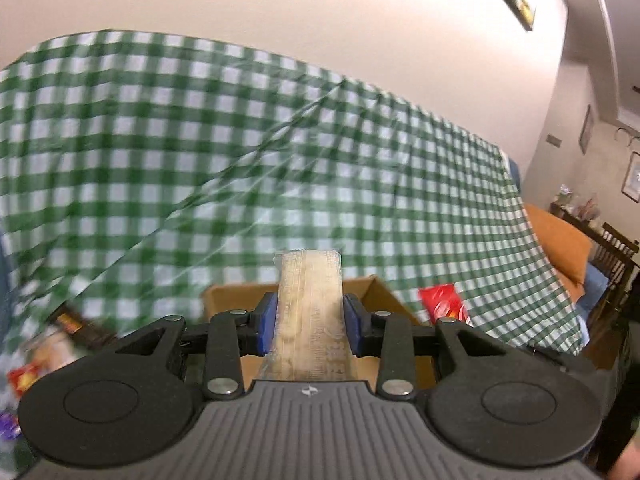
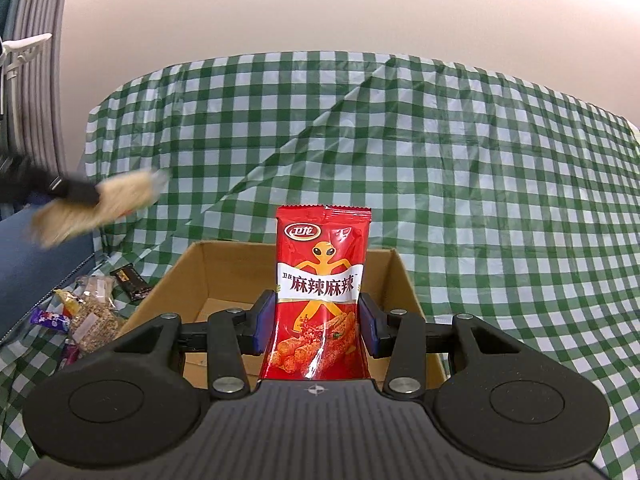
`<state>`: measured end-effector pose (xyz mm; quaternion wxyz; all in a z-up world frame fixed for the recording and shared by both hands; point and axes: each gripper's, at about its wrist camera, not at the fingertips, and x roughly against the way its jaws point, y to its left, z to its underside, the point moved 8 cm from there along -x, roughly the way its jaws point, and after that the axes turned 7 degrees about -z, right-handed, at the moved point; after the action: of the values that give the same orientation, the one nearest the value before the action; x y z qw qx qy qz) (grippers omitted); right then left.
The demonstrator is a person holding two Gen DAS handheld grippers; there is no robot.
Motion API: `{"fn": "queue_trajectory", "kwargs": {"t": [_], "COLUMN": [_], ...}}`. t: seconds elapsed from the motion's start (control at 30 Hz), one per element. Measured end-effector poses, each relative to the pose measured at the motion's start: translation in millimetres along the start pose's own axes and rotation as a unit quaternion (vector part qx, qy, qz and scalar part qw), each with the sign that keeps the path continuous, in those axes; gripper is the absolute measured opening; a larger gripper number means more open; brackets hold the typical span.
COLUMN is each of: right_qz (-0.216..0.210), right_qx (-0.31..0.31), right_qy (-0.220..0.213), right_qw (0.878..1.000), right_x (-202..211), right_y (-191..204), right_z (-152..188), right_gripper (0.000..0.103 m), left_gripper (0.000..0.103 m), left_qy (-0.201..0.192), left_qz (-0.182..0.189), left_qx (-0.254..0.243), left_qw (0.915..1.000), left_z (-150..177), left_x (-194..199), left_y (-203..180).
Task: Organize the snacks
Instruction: 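Carry the red packet with the right tool while the left tool carries the bread bar to the box, then lower both snacks into the box and open both tools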
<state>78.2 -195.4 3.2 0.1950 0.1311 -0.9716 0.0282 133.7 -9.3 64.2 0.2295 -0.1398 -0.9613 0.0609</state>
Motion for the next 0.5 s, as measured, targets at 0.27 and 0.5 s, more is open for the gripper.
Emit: {"fn": "queue_trajectory", "kwargs": {"t": [0.27,0.5], "right_qz": [0.022,0.035], "right_qx": [0.008,0.002], "right_qy": [0.019,0.021], "right_qw": [1.000,0.999], "right_x": [-4,-8], "right_y": [-6,-13], "right_z": [8,6], "right_gripper": [0.045,0.045], "left_gripper": [0.039,0.039], "left_qy": [0.010,0.029], "left_qz": [0.018,0.030], "left_qx": [0.003,0.010], "left_qw": [0.9998,0.9991], "left_z": [20,27], "left_x": [-39,-65], "left_y": [-23,-35]}}
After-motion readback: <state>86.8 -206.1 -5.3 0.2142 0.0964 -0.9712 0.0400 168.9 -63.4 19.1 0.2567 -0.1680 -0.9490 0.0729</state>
